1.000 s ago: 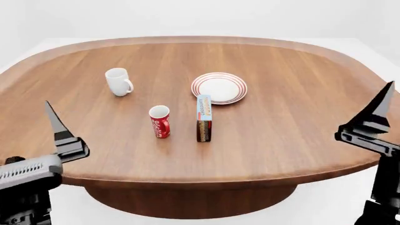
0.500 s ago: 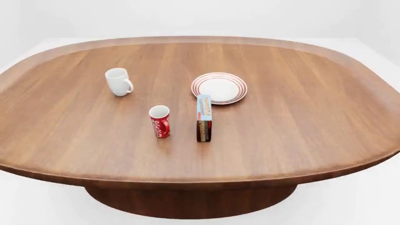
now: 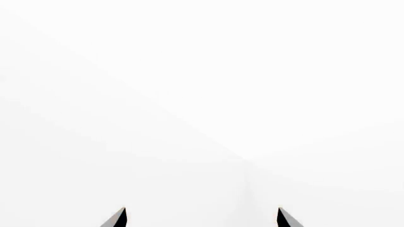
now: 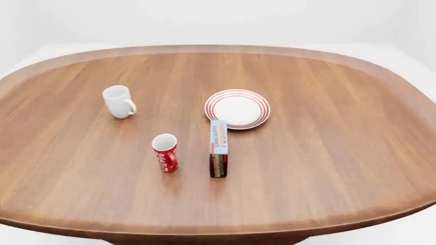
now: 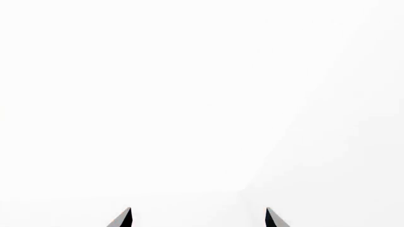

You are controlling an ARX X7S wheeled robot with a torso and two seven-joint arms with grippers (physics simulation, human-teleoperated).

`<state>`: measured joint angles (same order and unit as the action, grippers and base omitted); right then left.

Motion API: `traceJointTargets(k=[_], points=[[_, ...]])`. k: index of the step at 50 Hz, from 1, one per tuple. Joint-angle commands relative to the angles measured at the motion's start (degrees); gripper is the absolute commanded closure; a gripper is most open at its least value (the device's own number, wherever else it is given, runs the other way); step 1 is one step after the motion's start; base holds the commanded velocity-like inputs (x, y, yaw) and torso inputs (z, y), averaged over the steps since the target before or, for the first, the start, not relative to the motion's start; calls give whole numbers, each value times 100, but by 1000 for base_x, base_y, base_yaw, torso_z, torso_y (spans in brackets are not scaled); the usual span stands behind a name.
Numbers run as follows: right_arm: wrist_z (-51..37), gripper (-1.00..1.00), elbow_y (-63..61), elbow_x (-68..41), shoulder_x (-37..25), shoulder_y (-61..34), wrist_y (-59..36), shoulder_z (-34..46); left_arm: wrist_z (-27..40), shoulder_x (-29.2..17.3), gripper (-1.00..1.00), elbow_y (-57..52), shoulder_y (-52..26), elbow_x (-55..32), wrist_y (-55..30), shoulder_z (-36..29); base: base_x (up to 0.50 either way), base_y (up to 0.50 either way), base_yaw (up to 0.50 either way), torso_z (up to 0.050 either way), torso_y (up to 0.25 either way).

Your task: Pick up the white mug and put it on the plate, and put the chocolate pudding to the right of the plate.

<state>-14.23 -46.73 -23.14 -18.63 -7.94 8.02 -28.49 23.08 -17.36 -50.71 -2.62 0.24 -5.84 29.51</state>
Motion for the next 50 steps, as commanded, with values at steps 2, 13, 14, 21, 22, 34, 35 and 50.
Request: traceJointTargets(k=[2,13,14,21,22,34,35,50], points=[[168,-100,-60,58,83,68,43,-40,-131,107,-100,-1,63,25,88,129,500,-74,0,0,0],[227,-100,-54,123,59,102,47,126,-109,94,-100,12,63,34,74,97,500,-76,0,0,0],[234,-100,-52,132,56,105,51,140,-108,93,-100,17,62,35,72,90,500,-78,0,0,0],[304,-100,-48,274,27,134,121,215,-94,81,-100,36,56,46,64,67,500,-10,0,0,0],[303,-100,-64,280,16,132,108,226,-91,80,-100,35,57,48,62,63,500,0,0,0,15],[227,-100,-216,307,-81,112,-44,252,-73,62,-100,8,64,42,29,51,500,9,0,0,0],[218,-100,-224,310,-90,109,-59,249,-71,65,-100,9,75,45,40,50,500,16,0,0,0],[209,-100,-160,285,-96,129,5,258,-40,50,-100,36,96,56,68,39,500,19,0,0,1]])
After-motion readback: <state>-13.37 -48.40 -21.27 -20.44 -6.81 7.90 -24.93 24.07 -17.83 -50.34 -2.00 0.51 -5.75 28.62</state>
